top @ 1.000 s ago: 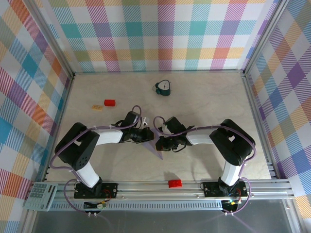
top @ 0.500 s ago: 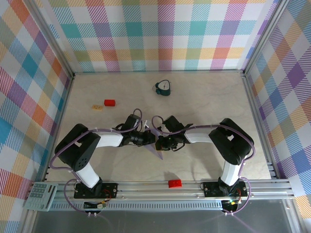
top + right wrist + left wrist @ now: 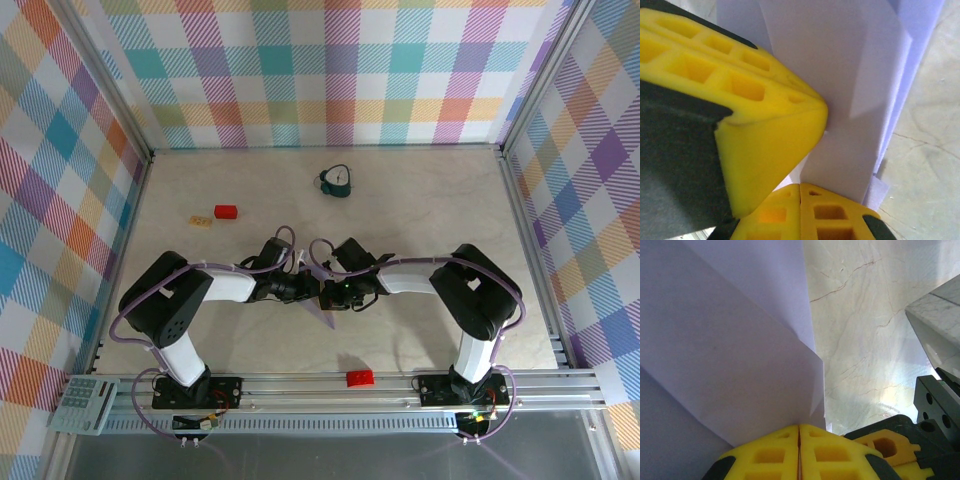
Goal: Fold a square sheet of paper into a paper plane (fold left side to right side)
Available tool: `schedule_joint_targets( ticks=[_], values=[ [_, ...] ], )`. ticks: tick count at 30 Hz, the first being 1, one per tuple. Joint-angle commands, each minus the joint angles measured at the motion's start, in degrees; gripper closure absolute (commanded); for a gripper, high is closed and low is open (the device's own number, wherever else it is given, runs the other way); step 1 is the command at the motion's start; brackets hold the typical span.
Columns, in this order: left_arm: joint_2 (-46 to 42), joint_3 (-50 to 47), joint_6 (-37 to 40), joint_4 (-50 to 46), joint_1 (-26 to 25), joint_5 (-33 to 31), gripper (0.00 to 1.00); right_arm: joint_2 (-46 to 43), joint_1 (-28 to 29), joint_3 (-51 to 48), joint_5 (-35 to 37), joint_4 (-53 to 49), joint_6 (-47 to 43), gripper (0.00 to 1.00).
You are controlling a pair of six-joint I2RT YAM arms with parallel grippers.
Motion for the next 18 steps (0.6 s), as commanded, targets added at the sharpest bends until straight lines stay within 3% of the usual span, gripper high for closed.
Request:
schedule_joint_targets(
  ticks=[1,18],
  values=[
    [2.92,-1.72,0.04,0.90,0.66,-5.48,0.91,5.41,0.25,-3.47,10.66,-12.57,-1.69,1.00],
    [6.15,4.94,8.59,-1.92,11.92,-5.02,0.91,4.67,0.24,-4.25,9.87,-12.23,-1.39,1.00]
  ],
)
